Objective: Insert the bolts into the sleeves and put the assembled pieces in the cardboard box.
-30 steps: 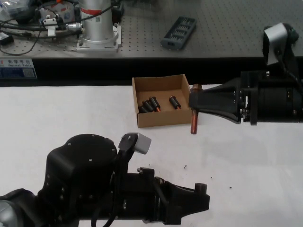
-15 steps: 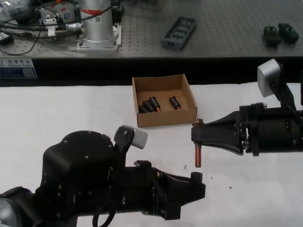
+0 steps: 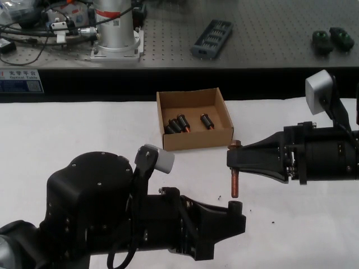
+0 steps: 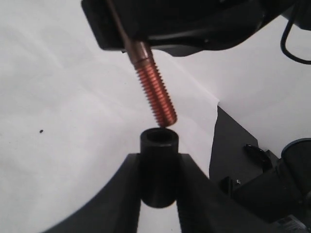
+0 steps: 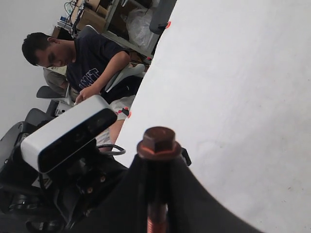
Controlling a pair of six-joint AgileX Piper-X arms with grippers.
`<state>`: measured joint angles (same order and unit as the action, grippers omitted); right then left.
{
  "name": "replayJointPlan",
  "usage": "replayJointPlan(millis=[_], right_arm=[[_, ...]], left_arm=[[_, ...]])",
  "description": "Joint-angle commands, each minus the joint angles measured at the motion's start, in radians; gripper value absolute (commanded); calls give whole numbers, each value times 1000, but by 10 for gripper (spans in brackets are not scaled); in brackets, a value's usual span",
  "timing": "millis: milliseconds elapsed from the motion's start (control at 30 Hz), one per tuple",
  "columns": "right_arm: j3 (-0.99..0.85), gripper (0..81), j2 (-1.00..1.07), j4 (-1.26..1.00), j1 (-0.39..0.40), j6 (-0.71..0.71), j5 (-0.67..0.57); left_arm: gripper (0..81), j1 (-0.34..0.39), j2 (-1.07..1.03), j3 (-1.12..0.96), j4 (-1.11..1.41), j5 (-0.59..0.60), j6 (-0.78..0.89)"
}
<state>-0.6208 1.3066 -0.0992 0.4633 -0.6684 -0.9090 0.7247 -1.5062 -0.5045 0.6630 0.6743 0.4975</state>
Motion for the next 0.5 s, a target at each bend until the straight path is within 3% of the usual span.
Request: replayJointPlan(millis=[0,467], right_arm=[[0,38,-12,-9,-7,16,-3],[0,38,-12,11,-7,34,-3]], left_arm=[[64,-3,14,-12,23,26,-10],[64,-3,14,-12,94,-16,-3]])
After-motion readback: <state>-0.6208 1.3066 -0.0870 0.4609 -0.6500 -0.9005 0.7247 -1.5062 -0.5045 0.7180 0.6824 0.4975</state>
